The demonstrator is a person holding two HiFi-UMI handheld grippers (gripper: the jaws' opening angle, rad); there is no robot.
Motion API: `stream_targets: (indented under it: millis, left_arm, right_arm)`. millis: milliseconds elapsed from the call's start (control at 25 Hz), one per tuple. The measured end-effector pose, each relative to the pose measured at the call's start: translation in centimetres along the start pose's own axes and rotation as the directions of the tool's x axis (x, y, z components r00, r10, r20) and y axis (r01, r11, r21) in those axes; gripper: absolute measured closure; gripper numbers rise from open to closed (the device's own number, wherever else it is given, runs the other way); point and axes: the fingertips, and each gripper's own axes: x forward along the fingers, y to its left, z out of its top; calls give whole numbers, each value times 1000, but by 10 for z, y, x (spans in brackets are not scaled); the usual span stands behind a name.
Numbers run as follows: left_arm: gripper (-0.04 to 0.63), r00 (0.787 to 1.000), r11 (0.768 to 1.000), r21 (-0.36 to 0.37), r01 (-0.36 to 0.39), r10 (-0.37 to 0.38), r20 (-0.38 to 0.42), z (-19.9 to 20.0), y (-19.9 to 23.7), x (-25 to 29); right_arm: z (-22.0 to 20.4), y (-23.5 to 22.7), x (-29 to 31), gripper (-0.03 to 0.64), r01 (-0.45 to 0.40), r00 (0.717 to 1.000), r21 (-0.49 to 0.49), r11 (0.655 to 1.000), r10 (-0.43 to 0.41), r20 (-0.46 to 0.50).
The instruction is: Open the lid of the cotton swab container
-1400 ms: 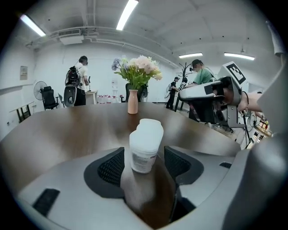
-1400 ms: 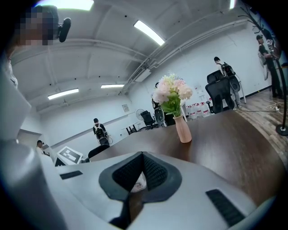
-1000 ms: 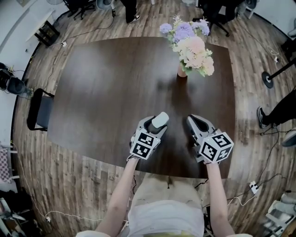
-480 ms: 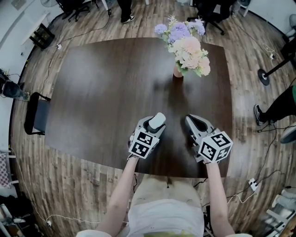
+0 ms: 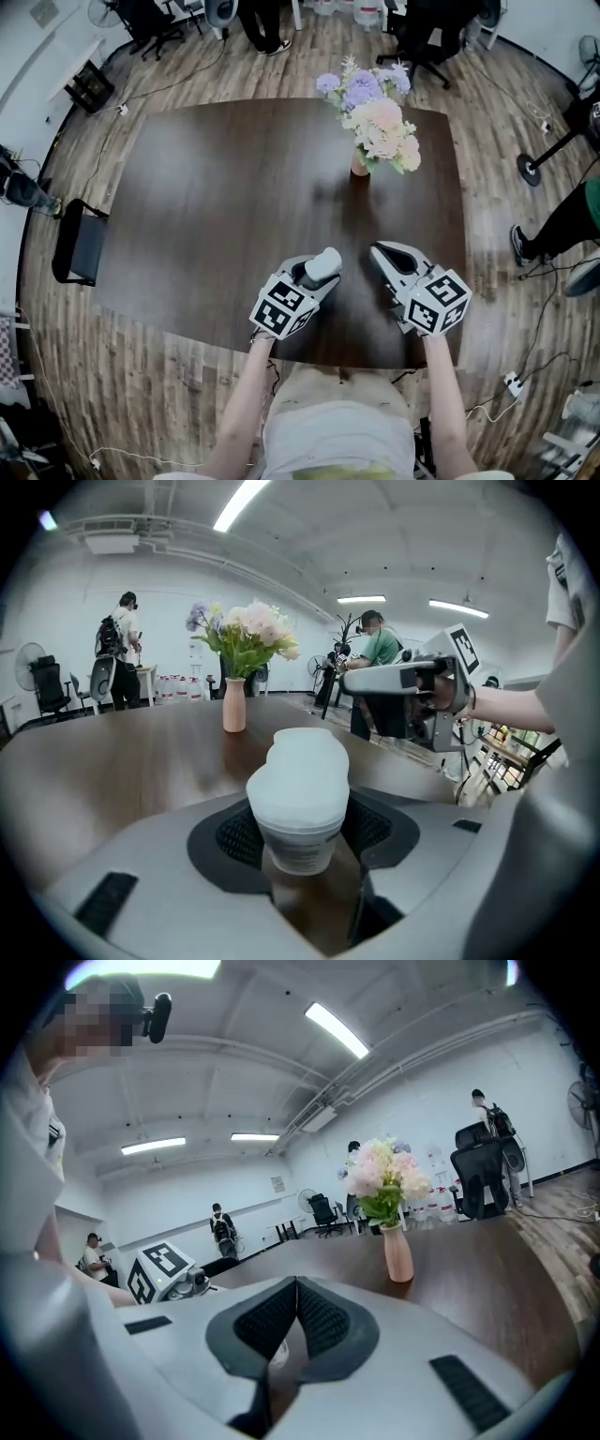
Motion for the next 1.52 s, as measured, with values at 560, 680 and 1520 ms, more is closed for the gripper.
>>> stream_targets:
  millis: [560,680,1520]
  left_arm:
    - [359,981,974,118,196,-195,-19,40,-55,-54]
    - [359,976,966,139,218,-218,-16,46,-63,-63]
    - [359,945,926,204,317,-327,16,82,-97,-93]
  right_arm:
    - [49,87,-18,579,-404,914,-161,901,404,-31]
    - [49,103,-22,518,-470,883,-168,867,462,-86]
    - [43,146,-26,367,-652,746,-242,719,552,-371]
